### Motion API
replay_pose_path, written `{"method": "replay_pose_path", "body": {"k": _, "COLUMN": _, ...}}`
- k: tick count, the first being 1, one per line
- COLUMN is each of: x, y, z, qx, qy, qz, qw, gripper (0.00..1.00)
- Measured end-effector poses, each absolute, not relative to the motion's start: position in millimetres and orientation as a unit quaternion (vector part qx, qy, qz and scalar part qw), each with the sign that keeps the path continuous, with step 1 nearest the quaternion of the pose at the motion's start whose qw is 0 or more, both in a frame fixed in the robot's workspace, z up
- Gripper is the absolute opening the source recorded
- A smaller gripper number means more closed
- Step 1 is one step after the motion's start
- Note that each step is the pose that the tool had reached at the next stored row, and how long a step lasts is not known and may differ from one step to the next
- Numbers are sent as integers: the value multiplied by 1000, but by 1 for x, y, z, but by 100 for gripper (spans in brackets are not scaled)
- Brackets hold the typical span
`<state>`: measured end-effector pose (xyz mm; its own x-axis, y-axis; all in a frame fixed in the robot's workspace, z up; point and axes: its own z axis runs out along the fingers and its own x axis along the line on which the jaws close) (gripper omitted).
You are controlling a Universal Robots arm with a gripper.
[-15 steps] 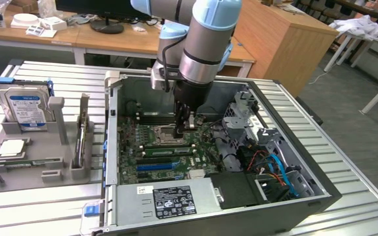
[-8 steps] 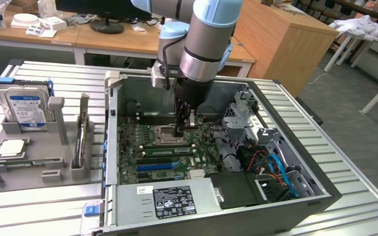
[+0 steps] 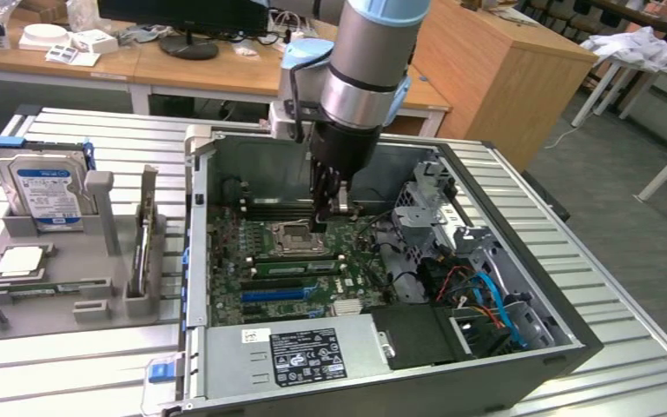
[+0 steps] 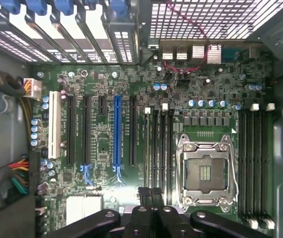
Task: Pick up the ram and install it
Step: 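Press down the ram until it locks into place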
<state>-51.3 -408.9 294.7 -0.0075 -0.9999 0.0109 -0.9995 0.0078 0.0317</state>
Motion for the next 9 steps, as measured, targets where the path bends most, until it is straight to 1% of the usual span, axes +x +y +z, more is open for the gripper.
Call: {"method": "replay_pose_path", "body": {"k": 9, "x": -51, "y": -409, "z": 316, "qx": 704, "qy": -710, "qz": -7, "qw": 15, "gripper": 11}}
